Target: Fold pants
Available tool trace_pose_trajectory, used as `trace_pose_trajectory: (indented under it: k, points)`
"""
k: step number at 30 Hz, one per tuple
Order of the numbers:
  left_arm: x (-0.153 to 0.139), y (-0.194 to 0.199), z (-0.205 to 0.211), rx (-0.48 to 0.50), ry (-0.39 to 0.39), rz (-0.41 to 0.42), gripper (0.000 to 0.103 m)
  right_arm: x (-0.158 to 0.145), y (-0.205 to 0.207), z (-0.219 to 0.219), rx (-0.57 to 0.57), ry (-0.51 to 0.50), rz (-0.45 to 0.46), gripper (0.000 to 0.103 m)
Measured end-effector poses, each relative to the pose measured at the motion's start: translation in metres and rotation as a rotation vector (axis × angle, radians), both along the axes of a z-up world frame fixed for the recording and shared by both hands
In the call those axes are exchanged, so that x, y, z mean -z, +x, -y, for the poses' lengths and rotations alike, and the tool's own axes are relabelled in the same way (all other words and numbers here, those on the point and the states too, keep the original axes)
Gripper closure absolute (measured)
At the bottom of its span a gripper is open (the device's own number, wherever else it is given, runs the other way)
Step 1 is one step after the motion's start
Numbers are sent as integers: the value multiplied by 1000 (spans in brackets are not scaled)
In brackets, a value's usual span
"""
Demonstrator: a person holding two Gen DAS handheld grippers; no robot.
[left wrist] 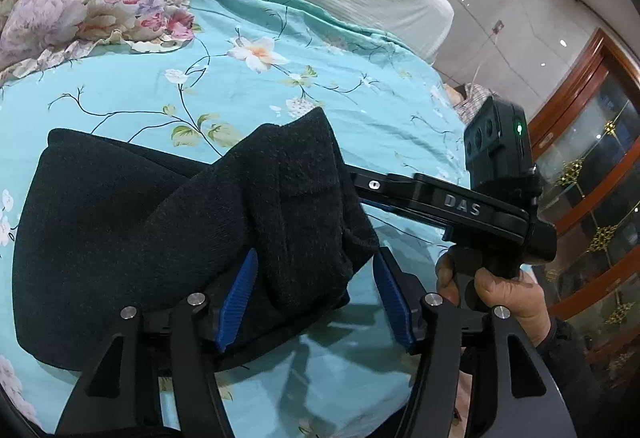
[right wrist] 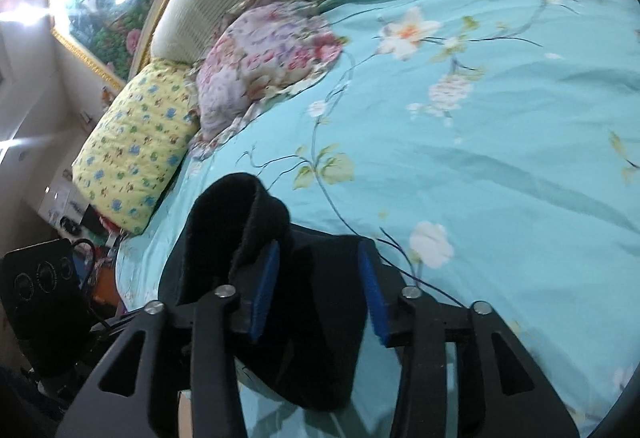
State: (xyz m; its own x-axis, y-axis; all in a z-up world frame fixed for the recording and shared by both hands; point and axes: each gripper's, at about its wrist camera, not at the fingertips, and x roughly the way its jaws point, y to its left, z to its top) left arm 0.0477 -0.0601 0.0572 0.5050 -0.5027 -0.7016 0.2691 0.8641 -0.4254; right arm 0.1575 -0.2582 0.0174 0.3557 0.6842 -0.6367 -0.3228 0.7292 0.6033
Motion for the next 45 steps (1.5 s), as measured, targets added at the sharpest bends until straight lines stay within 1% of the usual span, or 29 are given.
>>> trace_pose_trajectory:
  k: [1, 3, 5, 9, 11, 13, 19, 27, 34, 37, 45]
  points:
    - [-2, -1, -2, 4, -12, -1, 41, 0, -2, 4, 19, -4, -5, 42]
    - [-7, -5, -7, 9, -35, 7, 39, -2, -6, 10, 48, -2, -10, 39]
    - [-11, -8, -11, 8, -43, 17, 35, -4, -10, 15, 72, -8, -20, 38]
    - [-18, -14, -21, -5, -60, 27, 34, -10, -19, 20, 109, 6, -21, 35]
    - [-21, -14, -30, -28, -70, 29, 32, -14, -24, 21, 125, 8, -14, 31]
    - [-23, -16, -38, -53, -73, 35, 31, -18, -28, 23, 145, 17, -4, 27]
    - [-27, -16, -67, -129, -89, 43, 31, -30, -38, 24, 180, 22, 20, 24]
    - [-24, -14, -98, -211, -108, 29, 31, -34, -51, 11, 168, 14, 19, 23]
    - [-17, -16, -117, -258, -115, 13, 30, -39, -58, -3, 145, -14, 30, 22]
    - [-13, -16, -124, -275, -121, 1, 29, -38, -60, -9, 141, -24, 27, 20]
    - [-1, -14, -146, -331, -128, -32, 28, -28, -68, -21, 136, -61, 8, 18]
